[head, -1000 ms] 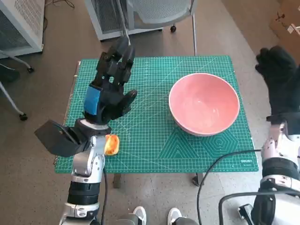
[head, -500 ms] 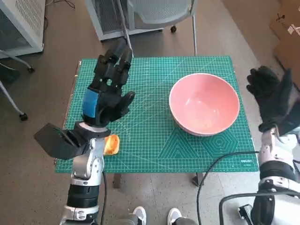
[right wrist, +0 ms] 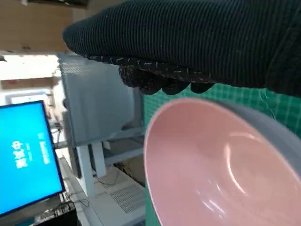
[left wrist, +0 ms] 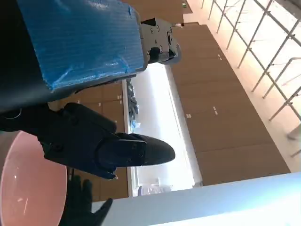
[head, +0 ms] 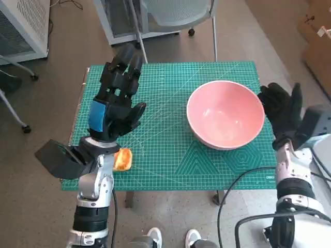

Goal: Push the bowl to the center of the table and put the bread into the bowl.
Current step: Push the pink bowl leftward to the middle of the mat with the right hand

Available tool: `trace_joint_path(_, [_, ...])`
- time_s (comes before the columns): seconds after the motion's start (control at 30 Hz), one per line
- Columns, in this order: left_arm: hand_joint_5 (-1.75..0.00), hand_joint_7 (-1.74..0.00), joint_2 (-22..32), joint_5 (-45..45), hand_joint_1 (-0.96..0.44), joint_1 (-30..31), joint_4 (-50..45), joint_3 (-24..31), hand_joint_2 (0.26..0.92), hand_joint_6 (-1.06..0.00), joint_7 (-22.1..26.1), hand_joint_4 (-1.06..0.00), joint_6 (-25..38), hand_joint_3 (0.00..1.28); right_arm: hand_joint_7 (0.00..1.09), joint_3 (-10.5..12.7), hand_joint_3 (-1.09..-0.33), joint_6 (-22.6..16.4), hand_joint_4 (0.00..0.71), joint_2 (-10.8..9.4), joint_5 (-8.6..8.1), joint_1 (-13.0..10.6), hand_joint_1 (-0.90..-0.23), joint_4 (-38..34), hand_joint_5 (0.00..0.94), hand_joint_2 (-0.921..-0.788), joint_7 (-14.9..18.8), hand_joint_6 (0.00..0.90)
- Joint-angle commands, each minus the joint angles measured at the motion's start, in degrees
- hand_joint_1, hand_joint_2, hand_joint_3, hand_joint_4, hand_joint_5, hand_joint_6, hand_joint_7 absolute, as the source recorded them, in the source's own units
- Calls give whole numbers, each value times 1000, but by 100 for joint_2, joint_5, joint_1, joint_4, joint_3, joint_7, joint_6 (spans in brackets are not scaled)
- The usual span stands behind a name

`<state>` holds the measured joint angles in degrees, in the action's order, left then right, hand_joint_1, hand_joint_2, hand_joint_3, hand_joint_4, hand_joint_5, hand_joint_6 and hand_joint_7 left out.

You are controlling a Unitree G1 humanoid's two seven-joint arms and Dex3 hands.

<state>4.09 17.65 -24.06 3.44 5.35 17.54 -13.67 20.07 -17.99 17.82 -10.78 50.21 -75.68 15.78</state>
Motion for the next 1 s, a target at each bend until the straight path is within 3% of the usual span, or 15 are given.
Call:
trace_joint_path(0.03, [-3, -459, 88, -98, -493, 124, -184, 39, 842, 1, -66, -7, 58, 363, 14, 0, -811, 134, 218, -309, 54, -30, -600, -71, 10, -921, 3, 341])
trace_joint_path(0.5, [-7, -477, 240, -188, -514, 510, -657, 168, 866, 1, -235, -21, 172, 307, 2, -87, -829, 118, 202, -826, 176, 242, -569, -57, 0, -921, 56, 321])
trace_joint_path(0.67, [-7, -491, 299, -357, -527, 652, -734, 217, 905, 1, -354, -33, 79, 227, 0, -90, -843, 176, 196, -1012, 194, 368, -557, -60, 0, -921, 73, 312])
trace_joint_path(1.0, [-11, -515, 358, -691, -584, 921, -965, 293, 921, 1, -608, -49, -40, 226, 7, -66, -832, 346, 198, -1259, 202, 535, -572, -75, 4, -921, 39, 321])
